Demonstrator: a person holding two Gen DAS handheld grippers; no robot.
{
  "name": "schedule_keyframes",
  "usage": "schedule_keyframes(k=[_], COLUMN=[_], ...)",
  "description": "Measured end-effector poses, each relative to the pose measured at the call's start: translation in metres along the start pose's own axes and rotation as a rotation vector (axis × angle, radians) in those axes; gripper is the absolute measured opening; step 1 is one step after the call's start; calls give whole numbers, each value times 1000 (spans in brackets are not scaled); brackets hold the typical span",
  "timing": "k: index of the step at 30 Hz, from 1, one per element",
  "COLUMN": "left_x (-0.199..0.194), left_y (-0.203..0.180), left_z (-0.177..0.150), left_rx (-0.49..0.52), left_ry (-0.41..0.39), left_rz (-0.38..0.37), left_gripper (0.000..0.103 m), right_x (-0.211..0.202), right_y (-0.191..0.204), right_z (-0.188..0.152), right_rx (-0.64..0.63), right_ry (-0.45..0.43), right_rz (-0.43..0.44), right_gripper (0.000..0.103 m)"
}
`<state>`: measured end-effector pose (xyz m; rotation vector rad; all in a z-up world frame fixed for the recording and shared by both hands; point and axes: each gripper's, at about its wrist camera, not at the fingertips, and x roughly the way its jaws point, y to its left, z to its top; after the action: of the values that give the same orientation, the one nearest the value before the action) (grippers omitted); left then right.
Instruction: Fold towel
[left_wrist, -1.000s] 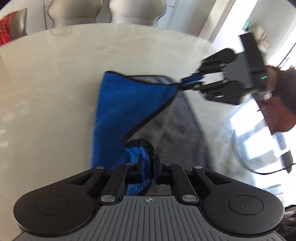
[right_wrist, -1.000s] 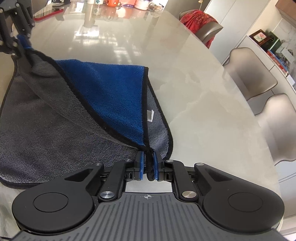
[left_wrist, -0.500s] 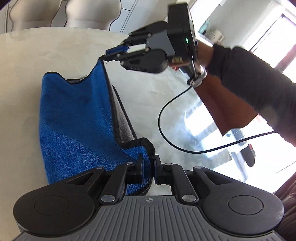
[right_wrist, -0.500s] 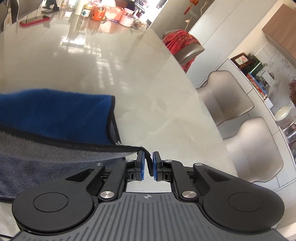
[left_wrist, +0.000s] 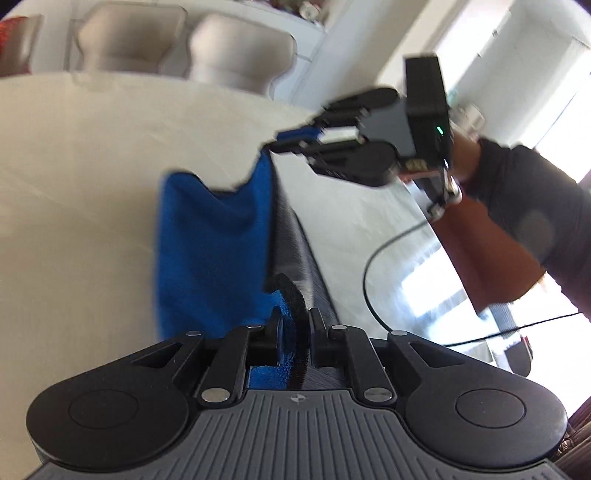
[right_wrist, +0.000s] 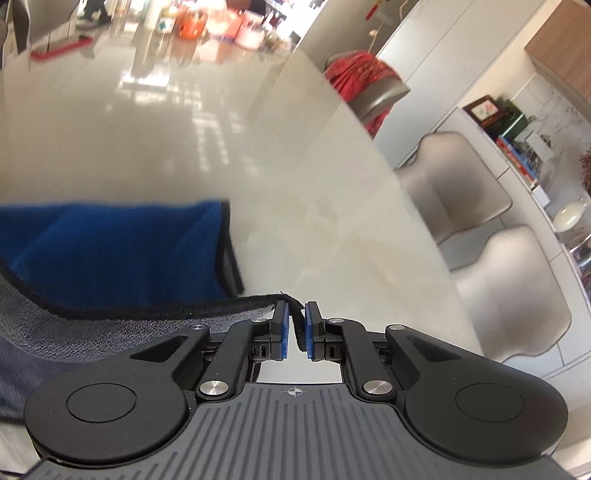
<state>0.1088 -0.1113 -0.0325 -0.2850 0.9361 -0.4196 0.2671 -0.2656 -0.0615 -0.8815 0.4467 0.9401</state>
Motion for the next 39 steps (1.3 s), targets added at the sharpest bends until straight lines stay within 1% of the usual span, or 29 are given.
schedule_keyframes(k=[1,5,8,9,10,13,18,20,21,23,24,26,29,30,31,34,36,38,39], left_x=[-8,-41,-65,-73,-66,-33,23,45,54,73,80,86,88,84,81,83,75,65,60], left_y=[1,6,10,11,8,-3,-23,-30,-33,-40,-41,-41,-39,-40,-42,-53,-55,-50,-48], left_z=[0,0,0,0,0,-4,-9,-11,-12,-14,-14,-13,-13,-14,-16,-16,-16,-14,-13], left_rx=[0,-1,-1,-2,11,59,139,171,186,220,222,208,186,186,191,230,252,260,263], left_ry=[-15,-73,-116,-131,-112,-36,92,143,162,190,195,200,208,212,219,245,255,256,255], left_rz=[12,61,97,110,96,37,-60,-99,-100,-91,-86,-79,-70,-68,-67,-79,-103,-105,-105], left_gripper=[11,11,11,11,11,11,11,12,12,13,13,14,19,24,31,44,47,47,48], right_x=[1,-1,-3,-4,-3,3,18,24,27,29,30,33,39,40,41,46,48,43,40], right_y=[-3,-5,-3,-4,-4,-7,-3,0,1,4,5,6,9,9,9,9,10,11,10], right_z=[6,40,57,59,61,54,6,-8,-17,-27,-28,-32,-31,-31,-28,-26,-29,-35,-36], right_rx=[0,-14,-31,-31,-31,-38,-81,-108,-128,-155,-158,-159,-176,-177,-171,-174,-212,-245,-242], right_ry=[-12,-112,-168,-172,-173,-120,106,178,219,243,250,271,282,282,288,329,397,428,433], right_rz=[0,0,3,6,7,15,63,79,87,93,100,108,107,108,112,107,90,76,69], right_gripper=[9,9,9,9,9,9,9,9,9,9,9,10,10,10,11,14,14,14,14])
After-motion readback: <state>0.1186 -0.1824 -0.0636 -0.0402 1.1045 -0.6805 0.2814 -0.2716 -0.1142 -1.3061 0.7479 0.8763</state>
